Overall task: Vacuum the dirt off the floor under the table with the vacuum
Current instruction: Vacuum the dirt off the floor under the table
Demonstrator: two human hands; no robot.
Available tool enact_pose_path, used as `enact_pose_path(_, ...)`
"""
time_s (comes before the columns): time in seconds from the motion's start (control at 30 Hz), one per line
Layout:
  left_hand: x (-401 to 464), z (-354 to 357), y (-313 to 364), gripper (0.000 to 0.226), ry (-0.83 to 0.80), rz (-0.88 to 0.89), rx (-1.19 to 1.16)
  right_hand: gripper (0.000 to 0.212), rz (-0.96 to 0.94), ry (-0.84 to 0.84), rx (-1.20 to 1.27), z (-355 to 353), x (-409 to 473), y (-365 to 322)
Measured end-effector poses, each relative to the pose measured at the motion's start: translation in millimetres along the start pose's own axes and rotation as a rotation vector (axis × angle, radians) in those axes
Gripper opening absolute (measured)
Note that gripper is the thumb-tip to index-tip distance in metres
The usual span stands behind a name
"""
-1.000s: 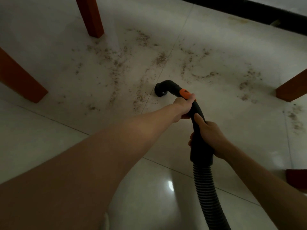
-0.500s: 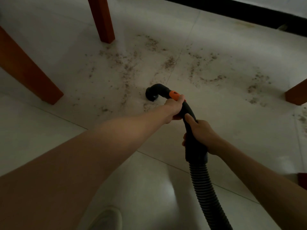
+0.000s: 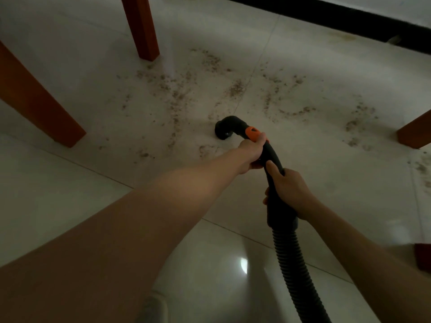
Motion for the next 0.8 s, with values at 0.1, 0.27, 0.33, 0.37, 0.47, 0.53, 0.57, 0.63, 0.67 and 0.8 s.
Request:
enact_pose_path(0.1, 1.4, 23.7, 1.2, 0.051, -0.05, 0.002, -0.004, 0.044, 0.015, 0.03, 0.014, -17.7, 0.4, 10.9)
enact_pose_path(0.27, 0.8, 55.6, -5.4, 0.051, -0.095, 0.006, 0.033, 0.047, 0.07, 0.042, 0.036, -39.4, -6.4, 32.9)
enact_pose_path(0.33, 1.3, 62.7, -11.2, 0.052, -0.098, 0.003, 0.059, 0.047, 0.092, 0.031, 0.043, -42.8, -11.3, 40.4)
enact_pose_path(0.37, 1.2, 64.6, -14.9, 0.052, -0.1, -0.001, 0.068, 0.048, 0.101, 0.024, 0.052, -42.8, -14.1, 43.8)
enact_pose_path(0.47, -0.7, 67.1, -25.7, 0.049, -0.101, -0.021, 0.083, 0.051, 0.115, 0.002, 0.089, -37.6, -22.3, 52.0)
enact_pose_path(0.53, -3.1, 65.4, -30.9, 0.048, -0.087, -0.027, 0.104, 0.051, 0.12, -0.011, 0.101, -32.0, -27.1, 55.3)
enact_pose_path(0.57, -4.7, 63.5, -32.9, 0.048, -0.073, -0.028, 0.119, 0.05, 0.119, -0.018, 0.107, -29.0, -29.4, 55.9)
enact_pose_path(0.63, -7.3, 59.1, -37.3, 0.051, -0.042, -0.037, 0.147, 0.048, 0.111, -0.034, 0.115, -22.7, -32.8, 54.9)
enact_pose_path(0.67, -8.8, 56.6, -39.7, 0.052, -0.028, -0.047, 0.152, 0.048, 0.106, -0.041, 0.118, -19.9, -34.0, 53.8)
enact_pose_path(0.8, -13.5, 45.1, -45.9, 0.057, 0.014, -0.077, 0.144, 0.048, 0.094, -0.073, 0.129, -9.4, -37.6, 49.2)
Point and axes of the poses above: each hand's wrist, its own x-axis towards the middle knuckle, its own z-axis out of the palm, y = z × x, the point moved 10 cm from there along x, towards the middle knuckle, and after that the axes turned 5 degrees about x, right-handed, at the moved point
